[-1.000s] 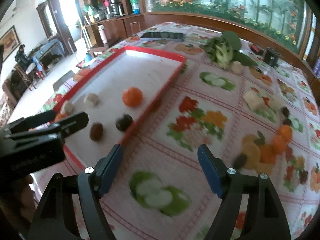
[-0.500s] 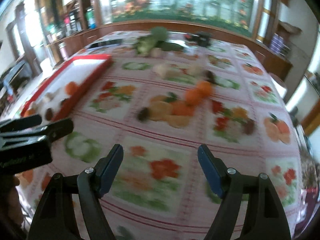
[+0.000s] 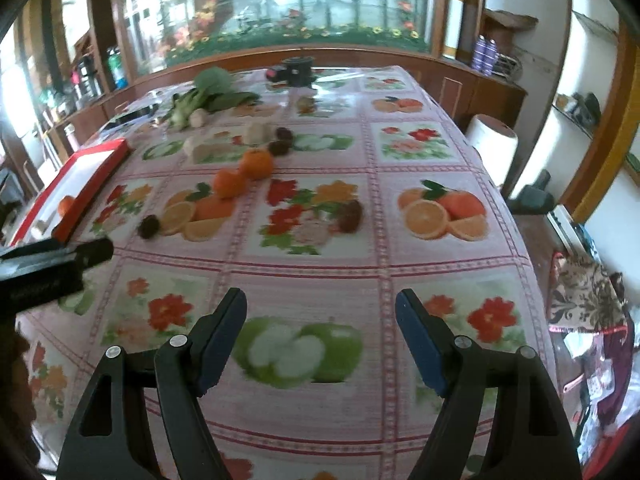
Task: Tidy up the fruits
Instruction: 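Move both open tools back over the remaining fruit on the table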
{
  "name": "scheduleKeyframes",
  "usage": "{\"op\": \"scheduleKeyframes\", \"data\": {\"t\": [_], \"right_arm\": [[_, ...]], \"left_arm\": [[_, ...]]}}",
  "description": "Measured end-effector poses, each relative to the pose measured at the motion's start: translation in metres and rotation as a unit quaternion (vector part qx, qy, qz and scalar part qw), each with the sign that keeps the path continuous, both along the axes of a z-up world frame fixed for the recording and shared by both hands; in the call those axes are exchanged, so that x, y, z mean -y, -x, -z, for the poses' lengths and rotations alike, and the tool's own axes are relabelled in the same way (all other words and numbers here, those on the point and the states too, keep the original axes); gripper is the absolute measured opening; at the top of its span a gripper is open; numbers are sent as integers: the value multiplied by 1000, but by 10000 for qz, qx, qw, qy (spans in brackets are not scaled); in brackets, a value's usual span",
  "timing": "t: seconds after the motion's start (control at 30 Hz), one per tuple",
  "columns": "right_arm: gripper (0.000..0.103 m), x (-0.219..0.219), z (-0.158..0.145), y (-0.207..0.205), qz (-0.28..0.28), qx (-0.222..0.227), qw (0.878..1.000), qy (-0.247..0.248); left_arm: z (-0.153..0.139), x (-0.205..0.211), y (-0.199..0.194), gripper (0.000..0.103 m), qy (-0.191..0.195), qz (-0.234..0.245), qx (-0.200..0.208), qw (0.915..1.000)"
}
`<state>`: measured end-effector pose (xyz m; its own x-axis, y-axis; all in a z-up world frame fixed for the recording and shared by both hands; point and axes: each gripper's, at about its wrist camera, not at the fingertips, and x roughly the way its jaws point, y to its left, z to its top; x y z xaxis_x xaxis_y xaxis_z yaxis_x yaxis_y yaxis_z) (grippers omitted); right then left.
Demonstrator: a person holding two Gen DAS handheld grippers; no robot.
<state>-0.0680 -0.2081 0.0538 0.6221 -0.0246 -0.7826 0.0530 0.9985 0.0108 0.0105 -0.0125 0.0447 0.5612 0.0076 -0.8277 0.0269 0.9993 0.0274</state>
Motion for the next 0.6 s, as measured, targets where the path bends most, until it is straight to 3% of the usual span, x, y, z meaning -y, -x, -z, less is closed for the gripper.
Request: {"op": "scheduleKeyframes", "data": {"t": [0.3, 0.5, 0.6], "right_arm": [[77, 35, 1, -15, 171, 83, 9998, -28], [77, 61, 13, -52, 244, -140, 9976, -634], [77, 58, 17, -68, 112, -238, 9976, -648]], "left_arm": [[24, 14, -31, 89, -36, 265, -224, 9994], [34, 12, -32, 89, 74, 349, -359, 9987], [37, 10, -31, 89, 130, 410, -376, 9984]]}}
